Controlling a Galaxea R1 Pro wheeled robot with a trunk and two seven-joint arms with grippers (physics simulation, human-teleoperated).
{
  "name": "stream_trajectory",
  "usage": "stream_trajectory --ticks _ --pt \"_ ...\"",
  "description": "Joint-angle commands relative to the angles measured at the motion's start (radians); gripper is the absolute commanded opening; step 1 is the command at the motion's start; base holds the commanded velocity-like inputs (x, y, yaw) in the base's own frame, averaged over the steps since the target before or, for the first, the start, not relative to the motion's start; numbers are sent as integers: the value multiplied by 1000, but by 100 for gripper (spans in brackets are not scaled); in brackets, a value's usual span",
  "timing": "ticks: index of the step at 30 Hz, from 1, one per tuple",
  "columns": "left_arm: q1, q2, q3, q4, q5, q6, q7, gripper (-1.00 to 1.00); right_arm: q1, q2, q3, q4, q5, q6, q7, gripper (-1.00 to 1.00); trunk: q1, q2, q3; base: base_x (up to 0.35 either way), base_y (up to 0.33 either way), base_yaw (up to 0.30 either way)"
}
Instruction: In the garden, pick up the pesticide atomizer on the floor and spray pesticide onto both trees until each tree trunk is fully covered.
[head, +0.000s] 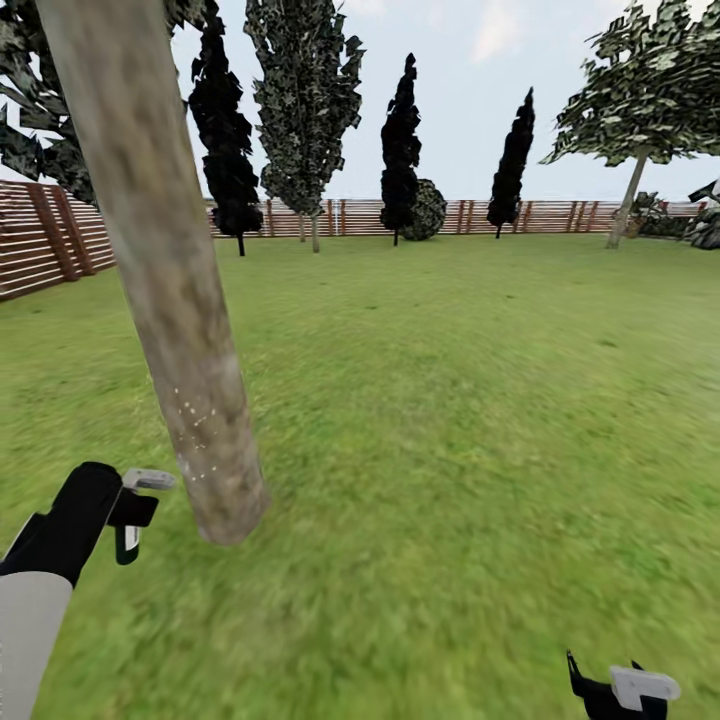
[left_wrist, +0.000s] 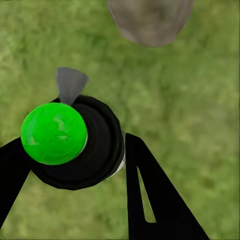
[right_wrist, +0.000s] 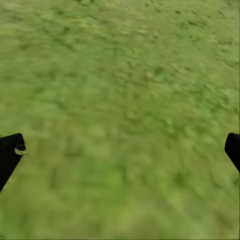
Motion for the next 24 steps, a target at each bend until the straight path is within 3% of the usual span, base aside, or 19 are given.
stream_trajectory --ticks 1,18,20,21,22,24 --pt "0 -1 1 0 -1 -2 0 -100 0 0 0 0 0 0 0 100 0 0 0 333 -2 126" --pt "0 -10 5 13 -3 -6 1 -100 0 0 0 0 -1 0 0 100 0 0 0 41 -249 4" --pt "0 -4 36 113 -3 -36 2 -100 0 -1 -1 -1 -1 0 0 100 0 0 0 84 -272 70" --pt "0 -2 60 142 -5 -85 10 -100 0 -1 0 -1 -1 0 0 100 0 0 0 129 -270 197" --pt "0 -2 103 177 -5 -146 51 -100 0 0 0 -1 -2 0 0 100 0 0 0 156 -259 250" --pt "0 -11 127 201 1 -176 115 -100 0 -1 -1 -1 -2 0 0 100 0 0 0 191 -237 106"
